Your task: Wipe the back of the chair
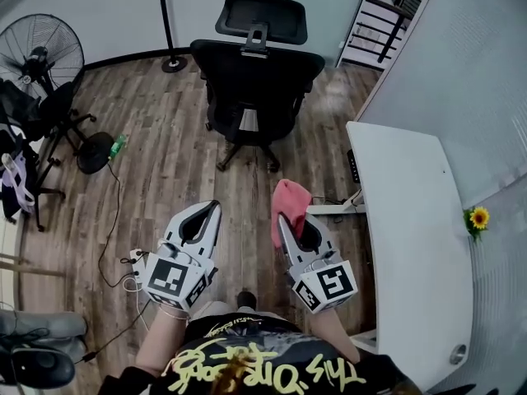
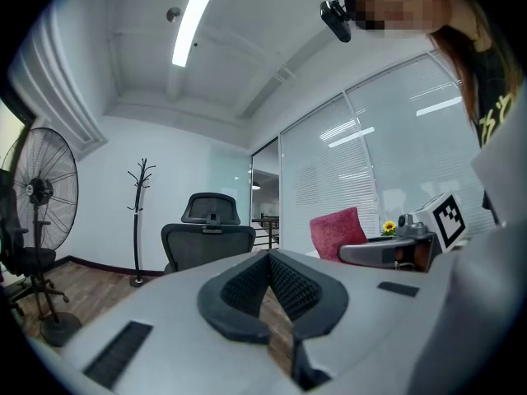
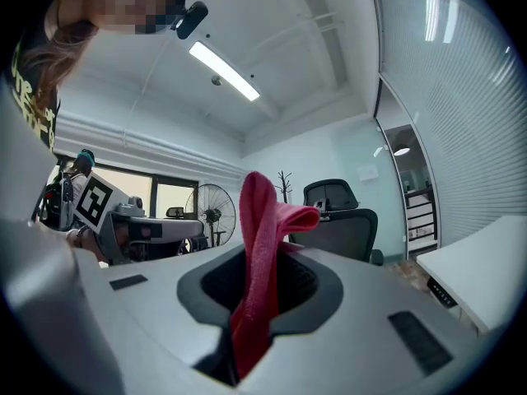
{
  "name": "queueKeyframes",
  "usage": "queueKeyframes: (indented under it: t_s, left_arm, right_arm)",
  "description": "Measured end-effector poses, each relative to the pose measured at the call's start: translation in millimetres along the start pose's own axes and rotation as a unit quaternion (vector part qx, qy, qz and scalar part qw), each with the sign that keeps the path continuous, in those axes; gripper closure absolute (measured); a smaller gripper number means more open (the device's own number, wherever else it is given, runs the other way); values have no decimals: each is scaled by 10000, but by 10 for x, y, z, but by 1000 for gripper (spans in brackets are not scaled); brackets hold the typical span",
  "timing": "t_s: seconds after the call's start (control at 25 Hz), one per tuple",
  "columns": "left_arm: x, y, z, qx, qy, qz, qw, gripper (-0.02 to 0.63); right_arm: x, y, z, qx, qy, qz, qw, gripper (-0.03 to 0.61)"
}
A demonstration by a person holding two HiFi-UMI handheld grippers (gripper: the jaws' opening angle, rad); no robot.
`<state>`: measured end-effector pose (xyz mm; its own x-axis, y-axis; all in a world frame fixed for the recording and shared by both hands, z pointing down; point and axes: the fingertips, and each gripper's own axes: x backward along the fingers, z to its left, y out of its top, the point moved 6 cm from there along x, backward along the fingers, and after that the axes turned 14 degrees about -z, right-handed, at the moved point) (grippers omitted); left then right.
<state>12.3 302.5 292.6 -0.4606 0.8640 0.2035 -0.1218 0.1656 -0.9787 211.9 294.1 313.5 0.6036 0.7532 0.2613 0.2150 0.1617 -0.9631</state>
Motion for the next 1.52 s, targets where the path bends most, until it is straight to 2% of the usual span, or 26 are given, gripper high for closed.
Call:
queueKeyframes:
  t_s: [0.88,1.2,1.52]
  left_arm:
    - [-304,-135,172,31,50,60,10000,620]
    - [-802,-354,531,129,-144,-22,9998,620]
    - [-1531,-541,1143,128,-392,-16,9991,620]
  right_arm:
    - [-268,-126,-298,37,79,18,10000,515]
    - [-699,-228,-550,319,30,-22,9995,515]
    - [-1465,-459,-974,463,-160,-44,9988,515]
